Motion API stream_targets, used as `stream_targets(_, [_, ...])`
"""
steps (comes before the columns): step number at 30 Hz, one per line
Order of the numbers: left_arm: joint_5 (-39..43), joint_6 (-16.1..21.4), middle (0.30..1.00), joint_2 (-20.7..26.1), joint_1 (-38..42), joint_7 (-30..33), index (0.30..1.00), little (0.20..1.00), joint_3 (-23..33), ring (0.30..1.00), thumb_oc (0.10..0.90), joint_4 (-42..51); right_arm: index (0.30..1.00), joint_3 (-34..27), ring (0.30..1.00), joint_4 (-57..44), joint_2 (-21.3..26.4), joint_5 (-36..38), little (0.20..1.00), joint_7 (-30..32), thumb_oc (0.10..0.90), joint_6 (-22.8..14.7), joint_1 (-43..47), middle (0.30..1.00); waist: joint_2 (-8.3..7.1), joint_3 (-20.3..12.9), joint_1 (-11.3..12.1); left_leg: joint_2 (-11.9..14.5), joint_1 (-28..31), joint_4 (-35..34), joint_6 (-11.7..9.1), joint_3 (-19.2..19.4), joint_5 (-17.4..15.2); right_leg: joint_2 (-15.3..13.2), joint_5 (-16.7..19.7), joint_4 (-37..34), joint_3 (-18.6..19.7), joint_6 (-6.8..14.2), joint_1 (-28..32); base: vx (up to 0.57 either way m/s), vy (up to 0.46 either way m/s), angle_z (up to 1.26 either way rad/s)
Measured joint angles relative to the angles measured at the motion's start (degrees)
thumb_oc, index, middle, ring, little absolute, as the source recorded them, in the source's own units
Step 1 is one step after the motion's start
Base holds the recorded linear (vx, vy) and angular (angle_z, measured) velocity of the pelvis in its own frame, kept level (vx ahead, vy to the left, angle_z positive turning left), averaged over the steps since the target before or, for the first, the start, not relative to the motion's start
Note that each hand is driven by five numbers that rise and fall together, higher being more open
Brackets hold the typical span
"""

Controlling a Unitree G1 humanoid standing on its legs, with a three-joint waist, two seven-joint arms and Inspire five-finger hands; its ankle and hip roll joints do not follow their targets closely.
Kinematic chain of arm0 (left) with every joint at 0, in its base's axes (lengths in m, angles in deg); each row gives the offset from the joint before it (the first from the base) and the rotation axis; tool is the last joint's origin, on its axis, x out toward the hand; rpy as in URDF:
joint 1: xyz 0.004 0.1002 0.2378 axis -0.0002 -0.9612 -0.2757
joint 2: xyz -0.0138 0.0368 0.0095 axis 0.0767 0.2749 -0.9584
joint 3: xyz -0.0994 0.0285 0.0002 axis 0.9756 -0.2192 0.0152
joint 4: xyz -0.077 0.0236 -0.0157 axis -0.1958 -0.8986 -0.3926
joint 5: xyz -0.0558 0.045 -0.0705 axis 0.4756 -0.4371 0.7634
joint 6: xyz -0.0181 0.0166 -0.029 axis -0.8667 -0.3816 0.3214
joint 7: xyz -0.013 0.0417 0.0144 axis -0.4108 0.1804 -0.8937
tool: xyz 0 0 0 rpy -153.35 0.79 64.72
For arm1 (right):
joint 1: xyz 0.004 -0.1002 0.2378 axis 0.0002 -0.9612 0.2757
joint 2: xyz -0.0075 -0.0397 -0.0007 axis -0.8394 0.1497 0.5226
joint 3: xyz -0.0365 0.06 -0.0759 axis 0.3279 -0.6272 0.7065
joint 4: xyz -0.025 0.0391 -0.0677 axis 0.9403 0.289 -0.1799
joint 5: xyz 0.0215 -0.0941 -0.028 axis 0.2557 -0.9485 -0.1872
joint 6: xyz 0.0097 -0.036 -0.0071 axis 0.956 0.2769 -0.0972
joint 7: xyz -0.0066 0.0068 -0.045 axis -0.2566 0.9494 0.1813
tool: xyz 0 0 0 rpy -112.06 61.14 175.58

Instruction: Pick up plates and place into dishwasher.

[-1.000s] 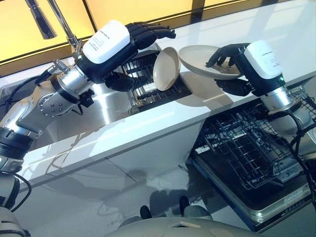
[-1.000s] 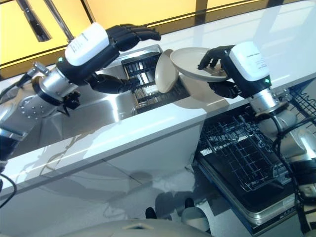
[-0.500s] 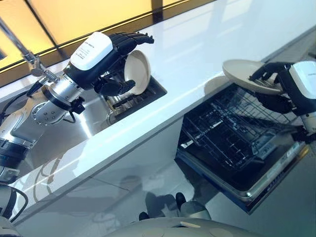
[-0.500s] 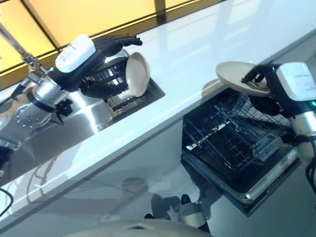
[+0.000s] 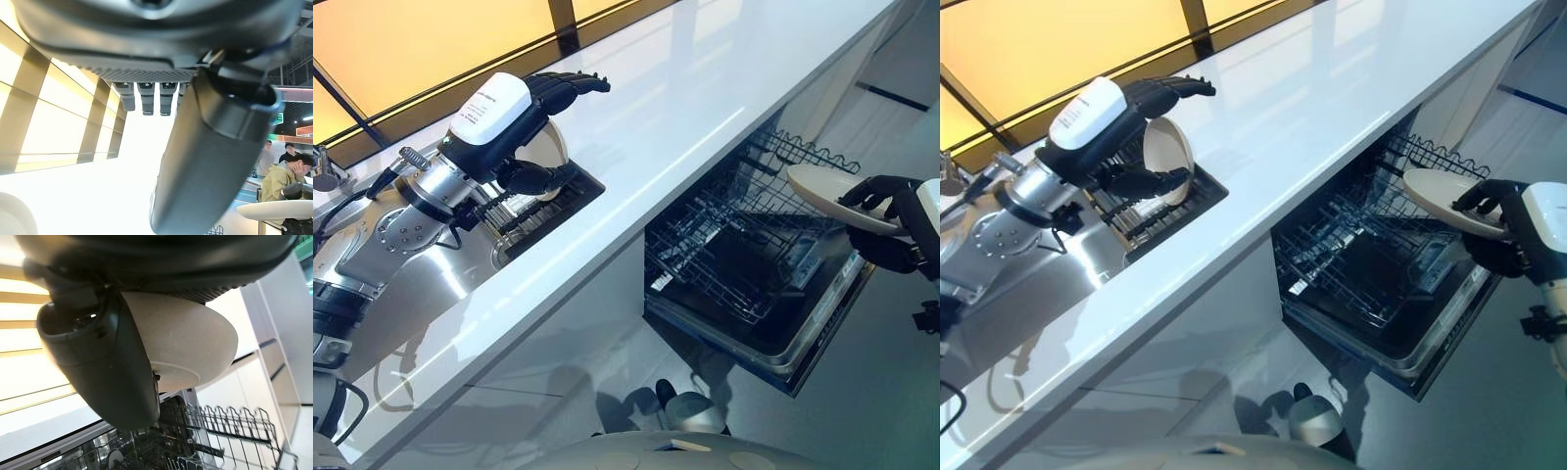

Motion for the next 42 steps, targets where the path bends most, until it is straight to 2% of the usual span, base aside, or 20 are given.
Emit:
stream_targets(2, [0.0,0.0,0.9,0.0,0.0,0.0,0.9,0.9,0.0,0.9,0.8,0.1,0.3,0.0,0.3,0.7,-0.8,0.3,0.2,-0.3,0.1,-0.5,0.0,0.3,-0.04,0.0,0.0,0.0,0.0,0.0,0.0,0.0,0.0,0.0,0.0,0.0,0.0,0.0,0.0,0.0,0.0,0.0])
stream_targets(6, [0.0,-1.1,0.9,0.0,0.0,-0.2,0.9,0.9,0.0,0.9,0.8,0.3,0.3,1.8,0.3,1.4,-1.5,5.4,0.2,-5.5,0.1,-0.3,0.7,0.3,-0.17,-0.1,0.2,0.0,0.1,0.0,0.0,0.0,0.0,0.0,0.0,0.2,0.0,0.0,0.0,0.0,0.0,0.0])
stream_targets(7, [0.1,-1.9,0.9,0.0,0.1,-0.4,0.9,0.9,-0.2,0.9,0.8,0.4,0.3,4.5,0.3,2.4,-1.6,8.8,0.2,-8.5,0.1,0.9,2.0,0.3,-0.43,-0.3,0.3,0.1,0.1,0.0,0.0,0.0,0.0,0.0,0.0,0.2,0.0,0.0,0.0,0.0,0.0,0.0])
stream_targets(11, [1.6,-2.2,0.9,-0.4,0.3,-0.5,0.9,0.9,-0.9,0.9,0.8,0.8,0.3,12.0,0.3,5.7,-2.1,14.8,0.2,-14.9,0.1,4.7,6.0,0.3,-0.87,-0.7,1.0,0.1,0.1,0.0,0.0,0.0,0.0,0.0,0.0,0.2,-0.1,0.0,0.0,0.0,0.0,0.0])
stream_targets(14, [1.7,-2.2,0.9,-0.6,0.6,-0.5,0.9,0.9,-2.4,0.9,0.8,2.0,0.3,18.3,0.3,9.6,-4.2,19.2,0.2,-19.5,0.1,9.2,10.0,0.3,-1.0,-0.9,2.6,0.1,0.1,0.1,0.0,0.0,0.0,-0.1,0.1,0.2,-0.2,-0.1,0.1,0.0,0.0,0.0])
stream_targets(20, [2.4,-2.6,0.9,-1.0,1.9,-1.9,0.9,0.9,-4.9,0.9,0.8,2.6,0.3,24.6,0.3,15.5,-5.7,25.7,0.2,-24.3,0.1,15.0,15.8,0.3,-0.99,-0.9,5.2,0.1,0.1,0.1,0.0,-0.4,0.0,-0.2,0.1,0.2,-1.9,-0.2,0.3,0.01,-0.012,0.02])
stream_targets(25, [3.5,-4.6,0.9,-2.1,5.2,-3.0,0.9,0.9,-9.0,0.9,0.8,2.7,0.3,26.8,0.3,20.3,-6.6,31.1,0.2,-25.6,0.1,19.5,21.3,0.3,-0.98,-0.9,6.5,0.1,0.2,0.2,0.1,-1.0,0.0,-0.3,0.1,0.1,-3.4,-0.2,0.6,0.02,-0.025,0.06])
stream_targets(33, [5.3,-5.0,0.9,-3.3,8.2,-4.5,0.9,0.9,-10.8,0.9,0.8,4.3,0.3,30.9,0.3,28.1,-8.5,32.5,0.2,-25.6,0.1,24.3,26.4,0.3,-0.97,-0.9,8.0,0.1,0.2,0.2,0.1,-1.8,0.1,-0.5,0.1,0.0,-4.9,-0.2,1.1,0.02,-0.026,0.06])
stream_targets(39, [7.6,-6.3,0.9,-3.4,8.8,-5.6,0.9,0.9,-12.7,0.9,0.8,4.5,0.3,30.9,0.3,36.9,-10.1,33.5,0.2,-25.7,0.1,27.4,31.9,0.3,-0.96,-0.9,8.4,0.0,0.2,0.1,0.2,-2.6,0.3,-0.7,0.1,0.0,-5.5,-0.2,1.5,0.03,-0.022,0.07])
stream_targets(42, [8.5,-7.0,0.9,-4.9,9.3,-6.7,0.9,0.9,-14.0,0.9,0.8,5.2,0.3,31.0,0.3,42.0,-10.7,33.5,0.2,-25.6,0.1,29.1,33.3,0.3,-0.96,-0.9,8.9,0.0,0.2,0.1,0.3,-3.6,0.6,-0.9,0.1,0.0,-6.5,-0.2,2.0,0.02,-0.023,0.14])
